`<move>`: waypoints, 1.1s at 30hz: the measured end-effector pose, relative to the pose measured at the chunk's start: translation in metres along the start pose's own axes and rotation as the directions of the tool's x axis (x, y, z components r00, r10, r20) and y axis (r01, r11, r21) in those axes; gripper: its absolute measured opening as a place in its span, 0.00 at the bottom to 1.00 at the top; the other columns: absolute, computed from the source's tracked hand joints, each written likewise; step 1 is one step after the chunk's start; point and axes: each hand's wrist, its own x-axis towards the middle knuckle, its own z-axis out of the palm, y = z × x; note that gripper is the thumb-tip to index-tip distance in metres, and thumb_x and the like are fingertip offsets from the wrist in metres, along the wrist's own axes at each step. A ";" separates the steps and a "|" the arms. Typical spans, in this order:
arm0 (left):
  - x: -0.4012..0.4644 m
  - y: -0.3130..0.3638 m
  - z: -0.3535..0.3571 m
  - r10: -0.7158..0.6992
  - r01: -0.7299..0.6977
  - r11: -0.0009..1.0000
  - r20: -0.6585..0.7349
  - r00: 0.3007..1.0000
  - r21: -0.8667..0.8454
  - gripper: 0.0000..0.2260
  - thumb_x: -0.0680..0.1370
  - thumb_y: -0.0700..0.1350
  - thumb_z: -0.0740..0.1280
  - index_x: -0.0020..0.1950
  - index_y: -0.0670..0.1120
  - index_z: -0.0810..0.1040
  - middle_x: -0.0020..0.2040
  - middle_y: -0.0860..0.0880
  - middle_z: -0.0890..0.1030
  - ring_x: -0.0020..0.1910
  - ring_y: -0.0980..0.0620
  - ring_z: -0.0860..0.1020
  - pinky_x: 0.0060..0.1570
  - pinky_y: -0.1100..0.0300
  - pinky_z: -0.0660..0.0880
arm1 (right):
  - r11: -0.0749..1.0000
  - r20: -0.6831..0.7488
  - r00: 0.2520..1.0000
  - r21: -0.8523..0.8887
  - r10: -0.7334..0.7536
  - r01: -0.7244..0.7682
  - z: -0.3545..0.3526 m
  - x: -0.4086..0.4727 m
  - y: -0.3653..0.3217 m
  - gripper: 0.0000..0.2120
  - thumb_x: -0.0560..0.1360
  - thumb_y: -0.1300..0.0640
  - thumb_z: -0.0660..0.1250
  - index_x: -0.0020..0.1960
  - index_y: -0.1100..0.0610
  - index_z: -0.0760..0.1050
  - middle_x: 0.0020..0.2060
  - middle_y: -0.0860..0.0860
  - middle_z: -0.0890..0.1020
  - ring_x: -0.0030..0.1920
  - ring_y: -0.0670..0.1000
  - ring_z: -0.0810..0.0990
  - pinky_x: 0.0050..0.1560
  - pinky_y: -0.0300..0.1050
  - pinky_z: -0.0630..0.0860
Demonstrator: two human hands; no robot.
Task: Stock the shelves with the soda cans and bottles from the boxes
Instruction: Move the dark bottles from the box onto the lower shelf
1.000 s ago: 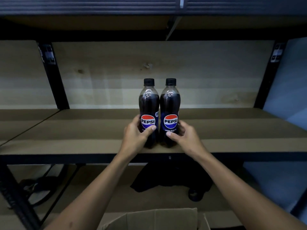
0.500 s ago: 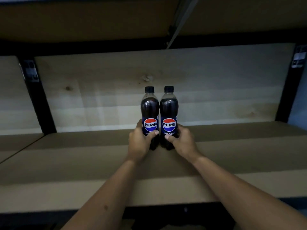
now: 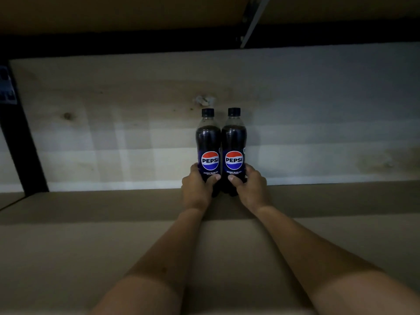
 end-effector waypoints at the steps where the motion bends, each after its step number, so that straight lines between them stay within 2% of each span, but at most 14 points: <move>1: 0.002 -0.001 0.001 -0.003 0.003 1.000 -0.006 1.000 0.012 0.26 0.74 0.49 0.74 0.68 0.42 0.71 0.62 0.43 0.80 0.60 0.43 0.78 0.54 0.57 0.73 | 1.000 0.004 1.000 0.003 -0.003 0.003 0.001 0.003 0.001 0.22 0.75 0.58 0.73 0.67 0.59 0.73 0.59 0.56 0.82 0.59 0.54 0.79 0.55 0.39 0.71; 5: 0.006 0.000 0.003 -0.022 0.023 0.999 -0.018 1.000 0.049 0.26 0.74 0.50 0.74 0.67 0.42 0.71 0.62 0.43 0.79 0.60 0.43 0.77 0.55 0.55 0.73 | 1.000 0.008 1.000 0.010 -0.011 0.011 0.003 0.007 0.004 0.23 0.75 0.57 0.73 0.68 0.59 0.73 0.60 0.55 0.81 0.60 0.55 0.78 0.59 0.44 0.73; 8: 0.006 0.002 0.003 -0.029 0.030 0.998 -0.017 0.999 0.056 0.26 0.74 0.51 0.74 0.67 0.42 0.71 0.62 0.43 0.79 0.61 0.42 0.77 0.55 0.54 0.73 | 1.000 0.006 1.000 -0.010 -0.022 0.022 0.004 0.007 0.005 0.23 0.75 0.56 0.73 0.68 0.59 0.73 0.60 0.55 0.81 0.60 0.55 0.78 0.59 0.43 0.73; 11: 0.001 0.000 0.000 -0.047 0.042 0.994 0.041 0.998 0.102 0.28 0.72 0.51 0.75 0.67 0.41 0.70 0.63 0.43 0.79 0.62 0.42 0.76 0.56 0.54 0.73 | 0.998 0.017 1.000 -0.056 0.003 -0.002 0.002 0.002 0.003 0.22 0.75 0.55 0.73 0.66 0.60 0.73 0.60 0.56 0.81 0.61 0.55 0.78 0.59 0.43 0.73; 13: -0.003 0.000 -0.003 -0.068 0.057 0.988 0.074 0.995 0.141 0.29 0.72 0.50 0.76 0.67 0.41 0.70 0.64 0.42 0.78 0.62 0.42 0.76 0.56 0.54 0.73 | 0.990 0.018 0.999 -0.138 0.043 -0.040 -0.001 -0.004 0.000 0.22 0.75 0.54 0.72 0.65 0.62 0.73 0.60 0.58 0.80 0.61 0.57 0.77 0.59 0.46 0.75; 16: -0.013 0.005 -0.012 -0.125 0.109 0.974 0.069 0.990 0.200 0.25 0.73 0.46 0.74 0.66 0.39 0.70 0.63 0.39 0.78 0.62 0.40 0.75 0.56 0.55 0.72 | 0.929 0.045 0.992 -0.359 0.114 -0.090 -0.010 -0.016 -0.008 0.21 0.77 0.55 0.69 0.66 0.63 0.71 0.62 0.60 0.78 0.63 0.60 0.76 0.61 0.49 0.74; 20: -0.038 0.014 -0.033 -0.191 0.149 0.944 0.116 0.975 0.296 0.21 0.76 0.44 0.69 0.67 0.38 0.71 0.65 0.39 0.76 0.64 0.40 0.74 0.59 0.55 0.70 | 0.836 0.212 0.965 -0.548 0.155 -0.014 -0.026 -0.050 -0.027 0.19 0.78 0.54 0.65 0.66 0.61 0.72 0.64 0.59 0.76 0.64 0.59 0.75 0.62 0.49 0.73; 22: -0.057 0.017 -0.046 -0.192 0.125 0.928 0.166 0.967 0.350 0.18 0.76 0.43 0.68 0.65 0.40 0.74 0.64 0.41 0.77 0.64 0.42 0.74 0.60 0.57 0.70 | 0.807 0.265 0.950 -0.590 0.167 0.023 -0.034 -0.074 -0.035 0.19 0.79 0.52 0.63 0.66 0.59 0.72 0.64 0.59 0.76 0.65 0.60 0.74 0.63 0.49 0.73; 25: -0.091 0.020 -0.064 -0.158 0.040 0.894 0.230 0.960 0.447 0.15 0.75 0.46 0.68 0.60 0.42 0.79 0.59 0.41 0.80 0.61 0.42 0.76 0.60 0.55 0.73 | 0.787 0.282 0.951 -0.613 0.131 0.073 -0.047 -0.111 -0.047 0.15 0.76 0.50 0.62 0.56 0.58 0.78 0.57 0.59 0.81 0.59 0.61 0.78 0.58 0.51 0.76; 27: -0.116 0.023 -0.074 -0.134 -0.019 0.864 0.266 0.955 0.503 0.15 0.76 0.49 0.66 0.57 0.42 0.79 0.57 0.39 0.80 0.59 0.39 0.76 0.58 0.52 0.74 | 0.779 0.316 0.939 -0.620 0.135 0.097 -0.058 -0.135 -0.057 0.15 0.76 0.50 0.61 0.54 0.57 0.79 0.56 0.59 0.81 0.58 0.61 0.79 0.57 0.51 0.77; 31: -0.164 0.041 -0.096 -0.131 -0.117 0.787 0.350 0.927 0.606 0.17 0.79 0.52 0.61 0.61 0.42 0.78 0.61 0.39 0.79 0.61 0.40 0.76 0.60 0.52 0.73 | 0.734 0.387 0.914 -0.656 0.123 0.179 -0.080 -0.181 -0.077 0.18 0.77 0.46 0.56 0.54 0.55 0.78 0.55 0.58 0.82 0.55 0.61 0.80 0.54 0.50 0.77; 33: -0.190 0.050 -0.111 -0.124 -0.140 0.765 0.356 0.926 0.629 0.17 0.79 0.53 0.60 0.60 0.44 0.78 0.60 0.38 0.79 0.60 0.38 0.77 0.57 0.51 0.74 | 0.730 0.401 0.910 -0.652 0.103 0.205 -0.091 -0.209 -0.087 0.17 0.77 0.47 0.56 0.54 0.56 0.78 0.54 0.59 0.82 0.53 0.62 0.80 0.51 0.51 0.77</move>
